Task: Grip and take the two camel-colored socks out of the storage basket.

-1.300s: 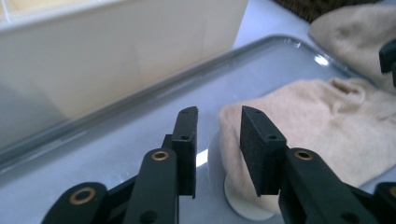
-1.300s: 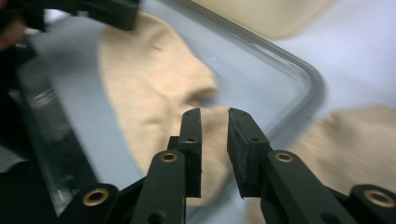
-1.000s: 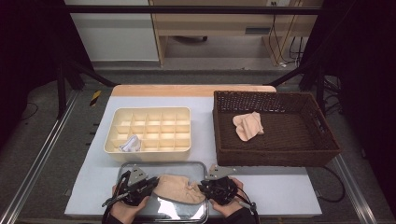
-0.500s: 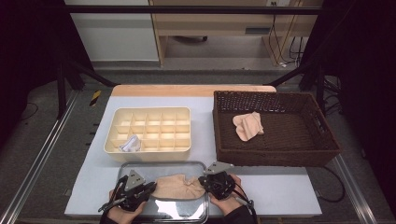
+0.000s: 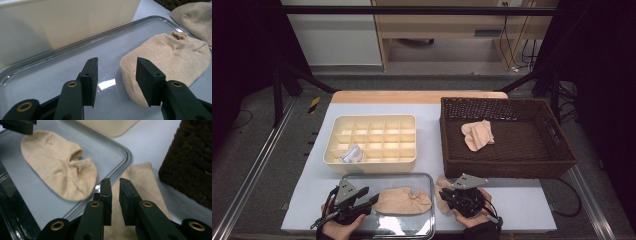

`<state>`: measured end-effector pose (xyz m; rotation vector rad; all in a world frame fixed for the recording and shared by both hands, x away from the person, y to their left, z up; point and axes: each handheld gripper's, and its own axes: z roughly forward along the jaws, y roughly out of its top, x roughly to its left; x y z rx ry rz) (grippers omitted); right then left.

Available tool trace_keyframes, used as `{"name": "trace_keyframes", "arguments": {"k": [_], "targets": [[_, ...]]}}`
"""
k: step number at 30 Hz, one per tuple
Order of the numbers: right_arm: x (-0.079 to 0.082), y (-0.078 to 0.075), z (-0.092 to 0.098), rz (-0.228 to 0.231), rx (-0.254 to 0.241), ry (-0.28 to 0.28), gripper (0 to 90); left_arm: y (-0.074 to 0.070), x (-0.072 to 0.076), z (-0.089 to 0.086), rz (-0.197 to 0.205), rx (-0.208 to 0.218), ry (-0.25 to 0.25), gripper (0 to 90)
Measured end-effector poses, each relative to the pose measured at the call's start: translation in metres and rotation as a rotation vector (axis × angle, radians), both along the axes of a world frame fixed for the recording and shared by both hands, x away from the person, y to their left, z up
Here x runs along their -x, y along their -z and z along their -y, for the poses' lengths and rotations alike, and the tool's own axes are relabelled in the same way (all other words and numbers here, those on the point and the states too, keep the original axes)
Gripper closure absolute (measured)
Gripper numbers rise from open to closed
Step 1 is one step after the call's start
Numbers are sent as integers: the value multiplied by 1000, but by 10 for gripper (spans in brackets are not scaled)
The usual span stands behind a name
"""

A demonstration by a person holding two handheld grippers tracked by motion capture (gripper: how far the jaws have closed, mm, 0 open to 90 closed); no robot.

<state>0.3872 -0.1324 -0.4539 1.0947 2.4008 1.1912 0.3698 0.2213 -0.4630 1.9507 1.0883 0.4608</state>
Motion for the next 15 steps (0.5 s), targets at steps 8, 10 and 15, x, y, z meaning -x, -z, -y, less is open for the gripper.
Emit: {"name": "trace_keyframes", "arguments": {"k": [8, 10, 15], "targets": [[10, 14, 3, -35, 29, -25, 736, 2, 3, 0, 2, 6, 18, 475], [11, 19, 1, -43, 43, -37, 702, 2, 3, 0, 2, 6, 18, 468], [11, 24, -8, -38, 92, -59, 718, 3, 3, 0, 0, 1, 18, 466]]}}
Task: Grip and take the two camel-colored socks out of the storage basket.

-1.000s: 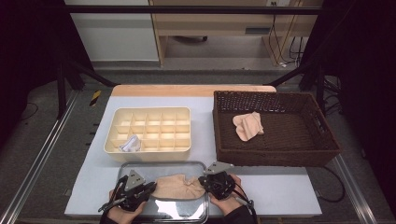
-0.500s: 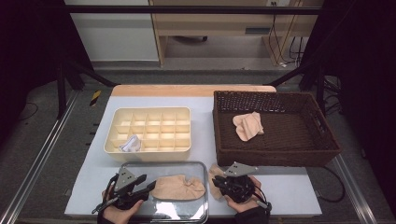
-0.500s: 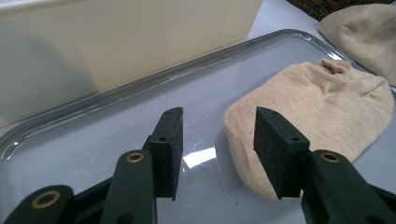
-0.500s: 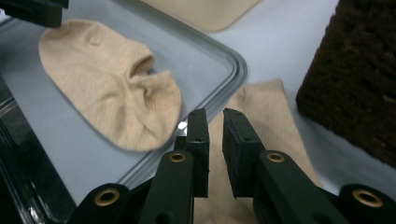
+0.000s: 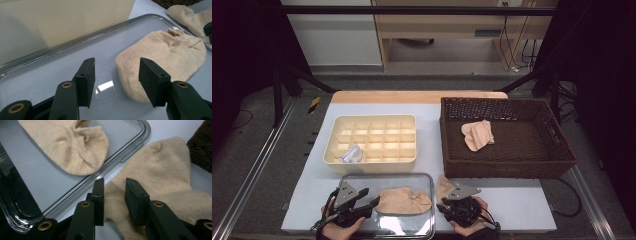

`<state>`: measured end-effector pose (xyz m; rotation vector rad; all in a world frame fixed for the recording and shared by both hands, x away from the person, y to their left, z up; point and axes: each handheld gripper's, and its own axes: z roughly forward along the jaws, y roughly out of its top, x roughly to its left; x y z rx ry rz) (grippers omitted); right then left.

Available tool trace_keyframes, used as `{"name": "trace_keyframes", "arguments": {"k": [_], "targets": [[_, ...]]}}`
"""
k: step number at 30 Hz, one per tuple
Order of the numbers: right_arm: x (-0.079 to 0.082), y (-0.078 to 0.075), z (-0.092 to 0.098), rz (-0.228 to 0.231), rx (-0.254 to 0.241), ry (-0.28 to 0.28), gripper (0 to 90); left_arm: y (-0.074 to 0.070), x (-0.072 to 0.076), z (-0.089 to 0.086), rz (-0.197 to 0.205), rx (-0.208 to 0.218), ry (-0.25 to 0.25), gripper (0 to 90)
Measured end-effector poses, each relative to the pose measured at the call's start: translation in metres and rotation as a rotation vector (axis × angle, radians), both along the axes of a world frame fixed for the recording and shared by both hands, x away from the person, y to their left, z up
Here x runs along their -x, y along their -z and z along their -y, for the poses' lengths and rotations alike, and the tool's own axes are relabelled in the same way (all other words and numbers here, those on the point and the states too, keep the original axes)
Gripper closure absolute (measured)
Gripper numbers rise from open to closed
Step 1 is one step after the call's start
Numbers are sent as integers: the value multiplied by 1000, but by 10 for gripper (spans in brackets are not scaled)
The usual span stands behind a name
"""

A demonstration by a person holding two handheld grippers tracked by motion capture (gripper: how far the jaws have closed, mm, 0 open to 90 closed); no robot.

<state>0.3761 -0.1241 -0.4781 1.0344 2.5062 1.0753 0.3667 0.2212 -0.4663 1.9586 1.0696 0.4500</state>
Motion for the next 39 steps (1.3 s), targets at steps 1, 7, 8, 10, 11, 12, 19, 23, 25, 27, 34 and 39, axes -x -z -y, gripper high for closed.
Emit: {"name": "trace_keyframes", "arguments": {"k": [1, 7, 8, 10, 11, 12, 19, 23, 25, 27, 34, 39], "targets": [[0, 0, 0, 3, 8, 1, 741, 1, 0, 0, -2, -3, 0, 466], [-5, -3, 0, -18, 24, 19, 891, 2, -2, -1, -6, -3, -4, 467], [-5, -4, 0, -17, 26, 19, 894, 2, -3, -1, -5, -1, -5, 467], [-6, -8, 1, -14, 4, 18, 897, 2, -3, -1, -6, 0, -6, 467], [-6, -11, 2, -14, -14, 23, 897, 3, -4, -1, -6, 0, -6, 467], [-6, -15, 4, -9, -38, 27, 898, 3, -4, -1, -5, 0, -5, 467], [-12, -36, 36, 16, -229, 134, 898, 3, -5, -1, -11, -6, -2, 468], [-21, -32, 57, 16, -244, 229, 897, 3, -5, -1, -13, -5, 1, 468], [-25, -28, 63, 18, -213, 264, 897, 4, -5, -1, -16, -7, 4, 469], [-27, -26, 65, 19, -199, 275, 897, 4, -5, -1, -17, -9, 4, 469], [-35, -18, 68, 26, -108, 317, 898, 5, -5, 0, -21, -8, 9, 468], [-37, -14, 67, 8, -75, 314, 871, 5, -5, 0, -21, -7, 11, 468]]}}
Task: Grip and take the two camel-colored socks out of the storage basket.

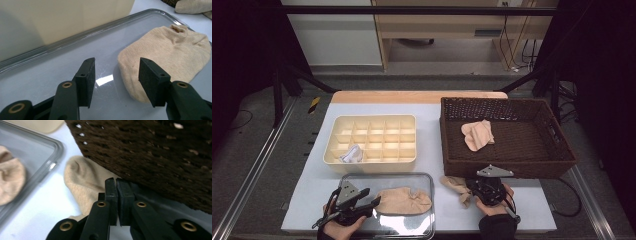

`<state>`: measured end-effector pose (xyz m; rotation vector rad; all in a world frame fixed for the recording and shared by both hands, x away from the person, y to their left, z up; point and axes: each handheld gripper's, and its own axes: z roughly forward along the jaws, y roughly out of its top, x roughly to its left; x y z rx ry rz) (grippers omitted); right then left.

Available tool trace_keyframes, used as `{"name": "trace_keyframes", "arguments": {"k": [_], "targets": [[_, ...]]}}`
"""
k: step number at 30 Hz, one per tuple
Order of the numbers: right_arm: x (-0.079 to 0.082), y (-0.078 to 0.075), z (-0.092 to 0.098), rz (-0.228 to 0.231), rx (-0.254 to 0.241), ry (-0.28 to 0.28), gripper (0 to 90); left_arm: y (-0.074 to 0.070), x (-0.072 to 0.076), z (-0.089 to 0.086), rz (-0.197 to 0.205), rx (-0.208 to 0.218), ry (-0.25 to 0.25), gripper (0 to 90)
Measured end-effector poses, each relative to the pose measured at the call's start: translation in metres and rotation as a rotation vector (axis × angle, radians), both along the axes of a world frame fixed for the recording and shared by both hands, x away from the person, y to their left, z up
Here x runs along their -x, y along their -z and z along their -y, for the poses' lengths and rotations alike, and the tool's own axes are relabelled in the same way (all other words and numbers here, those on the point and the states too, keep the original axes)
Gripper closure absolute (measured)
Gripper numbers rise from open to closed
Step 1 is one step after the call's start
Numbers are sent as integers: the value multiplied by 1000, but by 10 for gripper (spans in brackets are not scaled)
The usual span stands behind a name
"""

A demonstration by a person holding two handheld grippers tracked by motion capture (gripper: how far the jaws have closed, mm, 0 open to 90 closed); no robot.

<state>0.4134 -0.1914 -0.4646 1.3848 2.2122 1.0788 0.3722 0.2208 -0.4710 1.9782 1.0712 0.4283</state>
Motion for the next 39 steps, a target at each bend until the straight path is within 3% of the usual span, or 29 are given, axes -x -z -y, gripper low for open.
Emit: {"name": "trace_keyframes", "arguments": {"k": [3, 8, 15, 20, 22, 24, 26, 29, 33, 34, 35, 36, 39], "targets": [[3, -3, -2, 18, -10, -12, 846, 0, 0, 0, 0, 1, 0, 468], [9, -13, -15, 83, -27, -82, 802, 0, 0, 0, 2, 2, 3, 469], [15, -17, -35, 114, -17, -154, 736, 0, 0, 0, 4, 4, 3, 469], [13, -7, -48, 95, 63, -175, 683, -1, 1, 0, 5, 5, 5, 470], [11, -3, -49, 78, 103, -171, 756, -1, 0, 0, 5, 5, 4, 470], [10, -3, -49, 75, 112, -167, 798, -1, 0, 0, 5, 4, 5, 469], [11, -7, -47, 48, 82, -163, 851, -1, 0, 0, 5, 5, 4, 469], [13, -11, -46, 52, 54, -169, 855, -1, 0, 0, 5, 5, 3, 470], [23, -27, -51, 74, -83, -244, 850, -1, 0, 0, 4, 4, 4, 470], [24, -29, -52, 69, -114, -266, 847, -1, 0, 0, 4, 4, 4, 470], [24, -29, -52, 69, -114, -266, 847, -1, 0, 0, 4, 4, 4, 470], [24, -29, -55, 59, -154, -292, 843, -1, 0, 0, 4, 4, 6, 470], [21, -25, -56, 34, -161, -289, 843, 0, 0, 0, 5, 4, 6, 469]]}}
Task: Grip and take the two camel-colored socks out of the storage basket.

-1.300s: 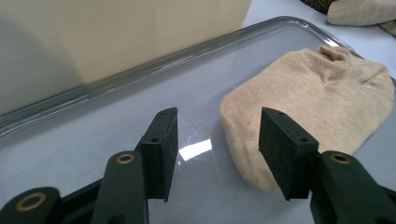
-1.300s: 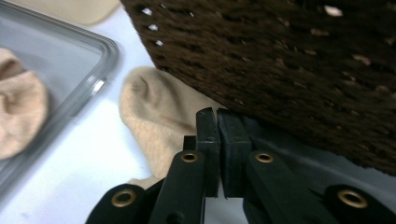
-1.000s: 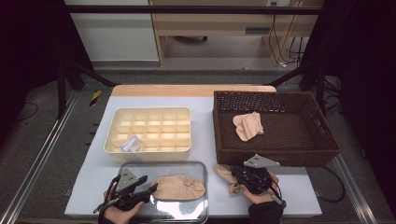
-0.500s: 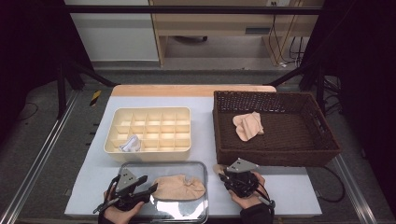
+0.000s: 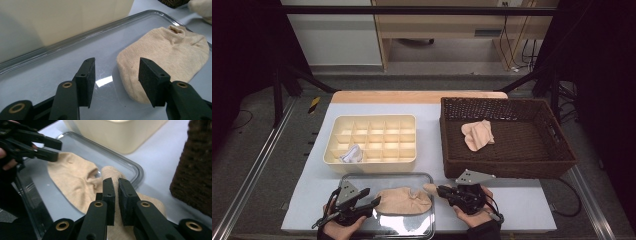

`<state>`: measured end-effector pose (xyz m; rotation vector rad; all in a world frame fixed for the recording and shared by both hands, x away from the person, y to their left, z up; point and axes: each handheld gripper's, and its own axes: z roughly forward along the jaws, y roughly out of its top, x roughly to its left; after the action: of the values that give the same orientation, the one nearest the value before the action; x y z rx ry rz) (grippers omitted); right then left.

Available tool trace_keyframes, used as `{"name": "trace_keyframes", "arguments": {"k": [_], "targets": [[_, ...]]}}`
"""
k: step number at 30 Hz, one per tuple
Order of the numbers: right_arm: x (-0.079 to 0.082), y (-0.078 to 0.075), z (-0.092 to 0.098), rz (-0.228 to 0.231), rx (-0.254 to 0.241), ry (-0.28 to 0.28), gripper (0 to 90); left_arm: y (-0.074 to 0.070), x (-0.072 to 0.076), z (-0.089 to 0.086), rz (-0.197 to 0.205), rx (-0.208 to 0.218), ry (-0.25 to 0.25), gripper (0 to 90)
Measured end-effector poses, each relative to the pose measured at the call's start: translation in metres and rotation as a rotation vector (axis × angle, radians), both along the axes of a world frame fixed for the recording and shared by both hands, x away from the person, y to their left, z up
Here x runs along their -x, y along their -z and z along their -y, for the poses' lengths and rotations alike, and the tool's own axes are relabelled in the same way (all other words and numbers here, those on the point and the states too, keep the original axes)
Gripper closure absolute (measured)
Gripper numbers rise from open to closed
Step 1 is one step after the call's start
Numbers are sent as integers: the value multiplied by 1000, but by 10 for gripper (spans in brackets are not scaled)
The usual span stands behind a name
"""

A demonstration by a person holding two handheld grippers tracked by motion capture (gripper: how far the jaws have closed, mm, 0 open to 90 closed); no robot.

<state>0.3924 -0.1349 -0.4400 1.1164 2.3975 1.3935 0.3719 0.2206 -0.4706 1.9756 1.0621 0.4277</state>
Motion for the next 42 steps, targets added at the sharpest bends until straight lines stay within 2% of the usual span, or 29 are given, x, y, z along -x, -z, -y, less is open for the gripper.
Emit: {"name": "trace_keyframes", "arguments": {"k": [1, 2, 3, 5, 11, 14, 15, 16, 17, 18, 19, 22, 27, 30, 31, 32, 34, 35, 37, 38, 42], "targets": [[-5, 7, 0, -16, 32, 20, 842, 0, 0, 0, -1, -1, 0, 470], [-5, 7, 0, -16, 32, 20, 842, 0, 0, 0, -2, -3, 1, 470], [-10, 14, 0, -17, 85, 56, 841, 0, 0, 0, -3, -4, 1, 469], [-16, 19, 1, -16, 112, 83, 836, 0, 0, 0, -4, -7, 5, 469], [-20, 21, 7, 0, 119, 128, 798, 1, 0, 1, -4, -5, 3, 469], [-21, 21, 10, 11, 128, 159, 797, 1, 0, 1, -3, -4, 3, 469], [-21, 21, 14, 14, 131, 190, 798, 1, -1, 0, -4, -5, 3, 469], [-21, 21, 14, 14, 131, 190, 798, 1, -1, 0, -4, -5, 3, 469], [-22, 20, 18, 17, 131, 217, 799, 1, -1, 0, -5, -5, 3, 469], [-22, 20, 18, 17, 131, 217, 799, 1, -1, 0, -5, -5, 3, 469], [-22, 19, 23, 25, 131, 239, 798, 0, -1, 0, -5, -8, 6, 469], [-21, 16, 27, 36, 110, 252, 796, 0, -1, 0, -4, -4, 3, 469], [-12, 3, 33, 106, 50, 239, 792, 0, 0, 0, -3, -3, 1, 469], [-8, 0, 32, 114, 35, 217, 795, 0, 0, 0, -2, -2, 0, 468], [-4, 0, 30, 106, 34, 189, 795, 0, 0, -1, -1, -2, -2, 468], [-4, 0, 30, 106, 34, 189, 795, 0, 0, -1, -1, -2, -2, 468], [0, 6, 25, 69, 69, 156, 801, 0, 0, 0, -1, -2, -1, 468], [0, 6, 25, 69, 69, 156, 801, 0, 0, 0, -1, -2, -1, 469], [1, 12, 22, 41, 99, 149, 806, 0, 0, 0, 0, -1, 0, 468], [2, 18, 22, 11, 126, 152, 803, 0, 0, -1, -1, -1, 0, 468], [1, 25, 23, -20, 153, 174, 771, 0, 0, -1, -1, -2, -2, 468]]}}
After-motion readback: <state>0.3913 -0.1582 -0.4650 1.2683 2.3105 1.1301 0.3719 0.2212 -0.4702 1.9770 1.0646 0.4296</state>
